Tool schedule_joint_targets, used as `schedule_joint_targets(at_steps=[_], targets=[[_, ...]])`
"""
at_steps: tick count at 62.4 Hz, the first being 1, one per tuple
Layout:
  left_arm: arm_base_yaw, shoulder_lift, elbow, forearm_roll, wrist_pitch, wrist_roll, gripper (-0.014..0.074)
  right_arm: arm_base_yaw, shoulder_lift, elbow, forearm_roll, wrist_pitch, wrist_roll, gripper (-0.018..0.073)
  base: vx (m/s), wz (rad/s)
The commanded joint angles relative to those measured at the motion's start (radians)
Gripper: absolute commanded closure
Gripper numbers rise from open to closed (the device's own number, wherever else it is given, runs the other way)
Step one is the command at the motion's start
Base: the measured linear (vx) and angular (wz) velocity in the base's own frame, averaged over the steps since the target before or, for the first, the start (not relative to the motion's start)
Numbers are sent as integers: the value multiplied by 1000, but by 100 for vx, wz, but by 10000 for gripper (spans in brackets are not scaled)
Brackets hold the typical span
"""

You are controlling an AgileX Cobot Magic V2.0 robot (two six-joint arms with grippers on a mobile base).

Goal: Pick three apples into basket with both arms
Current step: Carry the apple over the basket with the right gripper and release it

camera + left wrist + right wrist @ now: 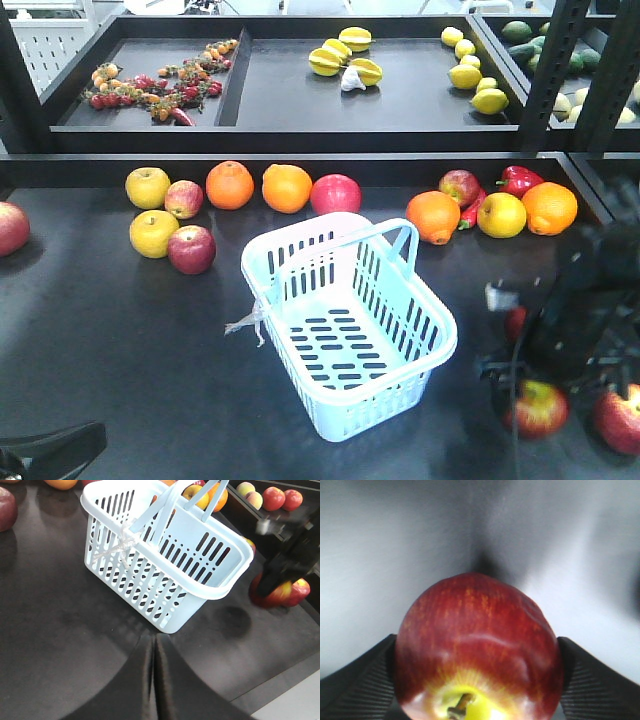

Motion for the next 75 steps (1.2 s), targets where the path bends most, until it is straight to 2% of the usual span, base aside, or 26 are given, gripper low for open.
schedule_joint_targets(at_steps=[1, 9, 13, 19, 30, 34, 42, 50, 57, 61, 70, 75], targets=[[-5, 2, -25, -18, -39, -8, 604, -2, -171, -20, -8, 41, -15, 428, 0, 0], [-5, 2, -25, -18, -38, -8, 604, -1, -351, -20, 1, 46, -27, 515, 0, 0], [-5, 2, -25, -18, -38, -8, 604, -1, -425, -20, 39, 36, -27, 548, 0, 0], [-5, 2, -25, -18, -38, -8, 604, -1, -487, -20, 194, 34, -102, 571, 0, 0], [-5, 2, -25, -18, -37, -8, 604, 12, -449, -20, 555, 2, -358, 564, 0, 0], [-5, 2, -25, -18, -37, -8, 604, 38, -413, -20, 629, -33, -417, 563, 0, 0], [-5, 2, -25, -18, -37, -8, 604, 127, -316, -35, 656, -122, -519, 561, 0, 0], [-5, 2, -25, -18, -37, -8, 604, 162, -228, -66, 650, -203, -523, 548, 0, 0], [-5, 2, -25, -18, -37, -8, 604, 162, -177, -99, 660, -192, -523, 472, 0, 0], [-5, 2, -25, -18, -37, -8, 604, 162, -164, -111, 660, -181, -529, 392, 0, 0], [-5, 2, -25, -18, -35, -8, 604, 162, -158, -114, 672, -182, -540, 113, 0, 0], [-5, 2, -25, -18, -35, -8, 604, 162, -158, -114, 673, -197, -544, -10, 0, 0]])
